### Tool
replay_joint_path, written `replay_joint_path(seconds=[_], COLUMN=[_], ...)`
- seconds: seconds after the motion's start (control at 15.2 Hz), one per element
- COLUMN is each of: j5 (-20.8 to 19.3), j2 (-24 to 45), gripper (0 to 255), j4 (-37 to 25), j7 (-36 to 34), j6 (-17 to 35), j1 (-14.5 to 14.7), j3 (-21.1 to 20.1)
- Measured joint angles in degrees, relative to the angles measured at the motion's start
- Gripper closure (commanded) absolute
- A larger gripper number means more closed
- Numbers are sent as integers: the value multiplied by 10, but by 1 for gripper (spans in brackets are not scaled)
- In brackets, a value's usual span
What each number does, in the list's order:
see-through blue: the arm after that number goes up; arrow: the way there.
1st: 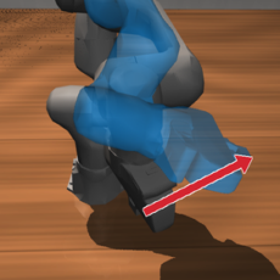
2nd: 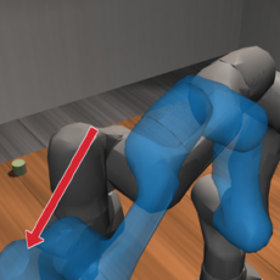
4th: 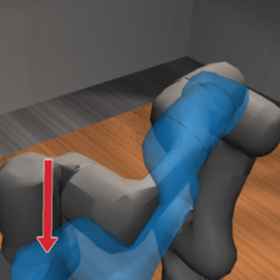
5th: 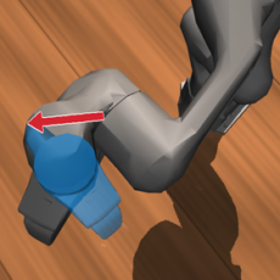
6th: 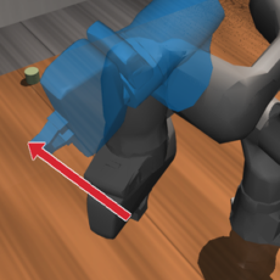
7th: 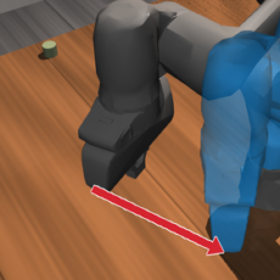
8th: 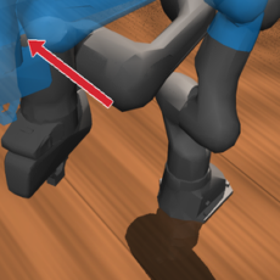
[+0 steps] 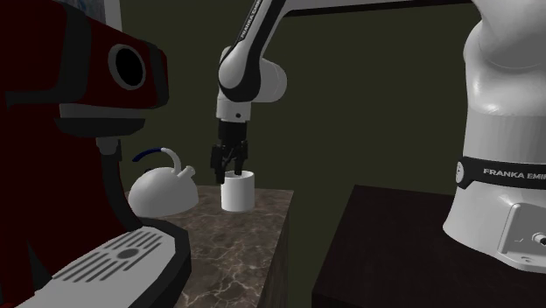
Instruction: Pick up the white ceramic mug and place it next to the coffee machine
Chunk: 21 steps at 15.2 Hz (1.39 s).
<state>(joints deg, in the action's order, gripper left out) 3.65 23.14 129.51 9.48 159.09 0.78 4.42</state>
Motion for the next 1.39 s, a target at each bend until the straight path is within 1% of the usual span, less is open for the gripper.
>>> replay_joint_path(seconds=[0.33,0.73,0.79,1.39], j5=[6,7,7,7], j2=[43,48,48,48], gripper=[0,0,255,255], j4=[-16,-19,-19,-19], j7=[5,5,5,5], j6=[27,30,30,30], j1=[-6,-6,-6,-6], j3=[-6,-7,-7,-7])
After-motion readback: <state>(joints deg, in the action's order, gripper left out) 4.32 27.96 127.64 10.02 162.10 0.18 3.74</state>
